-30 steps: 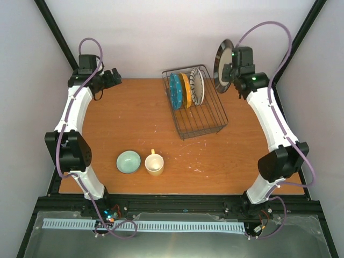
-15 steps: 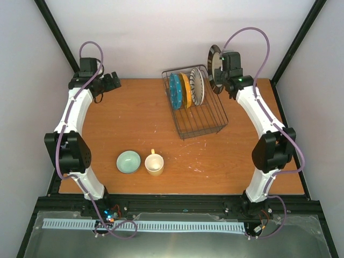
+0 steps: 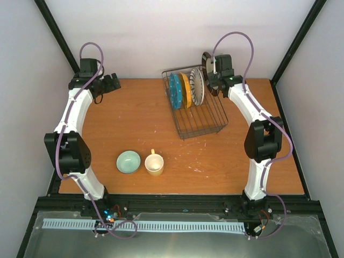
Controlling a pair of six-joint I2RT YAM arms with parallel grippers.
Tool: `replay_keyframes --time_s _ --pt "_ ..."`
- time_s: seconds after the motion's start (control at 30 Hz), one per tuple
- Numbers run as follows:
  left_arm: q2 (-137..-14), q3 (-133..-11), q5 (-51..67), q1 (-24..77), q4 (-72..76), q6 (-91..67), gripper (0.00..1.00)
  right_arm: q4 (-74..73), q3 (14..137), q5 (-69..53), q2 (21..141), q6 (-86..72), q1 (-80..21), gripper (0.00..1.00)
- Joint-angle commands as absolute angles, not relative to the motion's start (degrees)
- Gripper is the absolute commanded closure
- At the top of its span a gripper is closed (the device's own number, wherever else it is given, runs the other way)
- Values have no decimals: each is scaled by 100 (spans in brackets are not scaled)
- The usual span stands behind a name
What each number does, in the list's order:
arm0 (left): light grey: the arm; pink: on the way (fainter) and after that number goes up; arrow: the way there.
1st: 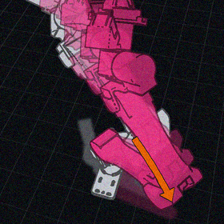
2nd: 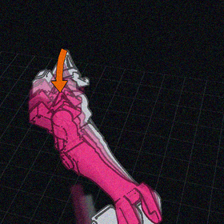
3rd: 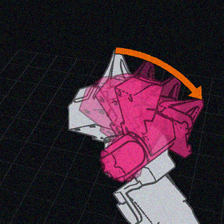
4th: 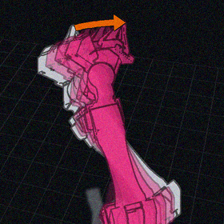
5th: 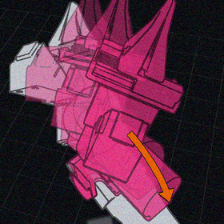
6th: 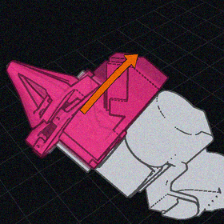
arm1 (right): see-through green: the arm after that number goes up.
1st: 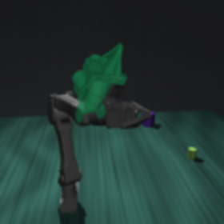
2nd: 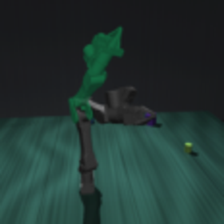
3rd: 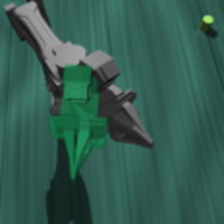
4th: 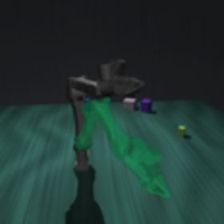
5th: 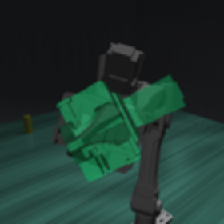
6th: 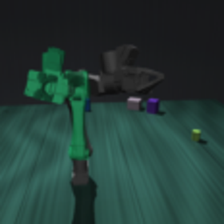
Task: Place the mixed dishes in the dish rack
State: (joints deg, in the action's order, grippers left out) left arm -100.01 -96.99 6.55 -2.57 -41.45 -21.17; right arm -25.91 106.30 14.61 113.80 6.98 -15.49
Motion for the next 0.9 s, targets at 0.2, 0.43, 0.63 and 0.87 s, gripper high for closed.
replay_keyframes --time_s 0.2,0.43,0.63,0.87 --pt "-10158 -10033 519 -281 -4418 -1884 0 -1742 11006 1392 11552 739 -1569 97" --pt "-10233 -10093 527 -281 -4489 -1878 0 -1820 10844 1258 11782 662 -1570 97" --pt "-10363 -10228 603 -281 -4534 -1875 0 -1921 10657 1075 11881 574 -1569 97" --pt "-10503 -10279 734 -281 -4536 -1912 0 -2107 10367 854 11879 426 -1597 97"
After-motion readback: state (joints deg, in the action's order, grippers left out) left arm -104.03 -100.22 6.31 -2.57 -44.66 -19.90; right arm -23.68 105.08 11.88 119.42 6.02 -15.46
